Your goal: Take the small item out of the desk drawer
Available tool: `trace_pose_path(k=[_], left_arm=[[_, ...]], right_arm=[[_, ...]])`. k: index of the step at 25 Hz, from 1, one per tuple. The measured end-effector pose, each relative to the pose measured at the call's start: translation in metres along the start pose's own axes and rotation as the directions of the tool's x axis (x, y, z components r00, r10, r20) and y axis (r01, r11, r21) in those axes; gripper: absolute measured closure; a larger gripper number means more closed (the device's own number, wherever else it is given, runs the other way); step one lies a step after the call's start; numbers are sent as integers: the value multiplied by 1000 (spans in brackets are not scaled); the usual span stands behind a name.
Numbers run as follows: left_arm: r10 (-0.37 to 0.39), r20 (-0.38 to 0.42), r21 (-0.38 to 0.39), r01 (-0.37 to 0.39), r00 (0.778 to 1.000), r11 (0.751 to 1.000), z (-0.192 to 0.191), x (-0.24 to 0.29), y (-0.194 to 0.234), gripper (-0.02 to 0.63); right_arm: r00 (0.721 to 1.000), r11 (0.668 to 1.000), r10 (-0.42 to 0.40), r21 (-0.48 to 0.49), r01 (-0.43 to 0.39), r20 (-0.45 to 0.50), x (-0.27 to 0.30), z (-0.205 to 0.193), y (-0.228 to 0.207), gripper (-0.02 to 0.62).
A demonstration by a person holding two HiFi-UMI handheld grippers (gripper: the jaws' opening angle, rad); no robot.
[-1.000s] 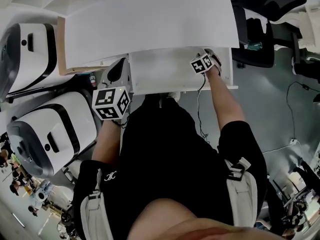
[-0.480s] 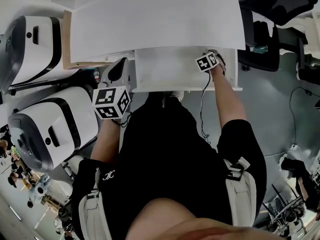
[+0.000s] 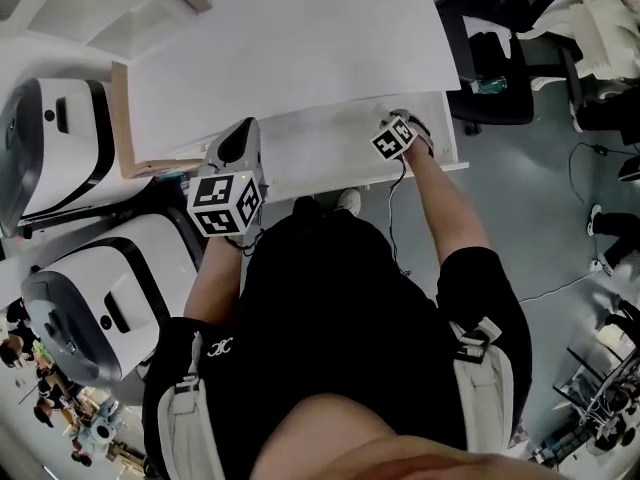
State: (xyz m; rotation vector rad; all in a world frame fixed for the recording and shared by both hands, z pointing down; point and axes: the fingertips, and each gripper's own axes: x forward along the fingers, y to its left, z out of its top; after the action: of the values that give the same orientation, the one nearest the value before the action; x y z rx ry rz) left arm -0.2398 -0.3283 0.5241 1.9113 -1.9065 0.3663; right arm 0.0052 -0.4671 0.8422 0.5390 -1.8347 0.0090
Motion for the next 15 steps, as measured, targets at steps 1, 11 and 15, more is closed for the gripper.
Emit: trace_pose_path(k=[1,11,15], left_arm=[[-17,8,5,17,1000,1000,4,2,-4,592],[-208,99,58,203,973,977,43,18,-61,592],[-270,116,67,264,956,962,50,21,-85,592]], right_arm=[[1000,1000,-2,0,2,12,-8,1,2,472],[979,959,-86,283,30,187,-99,11,-10,476],[934,909,-186,415,46,304,-151,28,-32,476]])
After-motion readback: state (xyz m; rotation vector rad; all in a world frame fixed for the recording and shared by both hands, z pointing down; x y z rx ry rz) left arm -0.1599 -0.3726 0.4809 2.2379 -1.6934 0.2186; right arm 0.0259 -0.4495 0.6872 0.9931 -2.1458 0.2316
